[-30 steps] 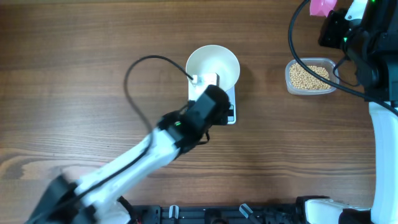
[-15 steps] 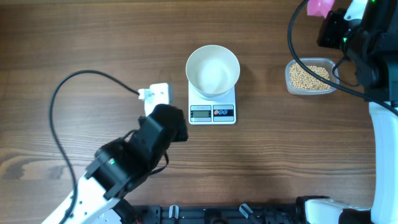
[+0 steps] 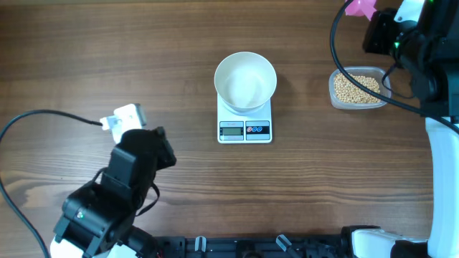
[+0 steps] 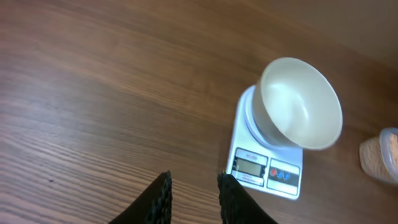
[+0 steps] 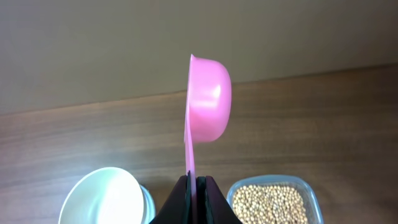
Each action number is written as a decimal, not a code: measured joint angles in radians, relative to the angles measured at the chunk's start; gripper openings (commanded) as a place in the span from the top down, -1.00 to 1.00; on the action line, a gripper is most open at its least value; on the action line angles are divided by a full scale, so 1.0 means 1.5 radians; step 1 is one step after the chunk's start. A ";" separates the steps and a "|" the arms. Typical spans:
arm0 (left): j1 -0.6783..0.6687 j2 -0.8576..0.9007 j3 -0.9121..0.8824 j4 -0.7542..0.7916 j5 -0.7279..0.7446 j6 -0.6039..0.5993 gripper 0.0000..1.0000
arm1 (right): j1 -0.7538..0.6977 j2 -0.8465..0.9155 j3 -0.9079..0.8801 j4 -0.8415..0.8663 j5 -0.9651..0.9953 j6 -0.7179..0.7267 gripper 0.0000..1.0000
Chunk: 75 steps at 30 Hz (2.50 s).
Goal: Scoop item into bowl and weigh 150g on scale
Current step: 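Withdraw the left gripper back from the scale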
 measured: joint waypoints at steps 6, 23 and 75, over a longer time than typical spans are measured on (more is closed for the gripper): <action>0.060 -0.004 0.000 -0.017 0.001 -0.067 -0.56 | 0.000 0.000 0.000 0.009 0.000 0.000 0.91; 0.072 0.033 0.000 -0.057 0.026 -0.135 -1.00 | 0.000 0.022 0.000 0.064 0.000 0.000 0.91; 0.072 0.040 0.000 -0.057 0.026 -0.137 -1.00 | 0.000 0.035 0.000 0.228 0.010 -0.003 0.91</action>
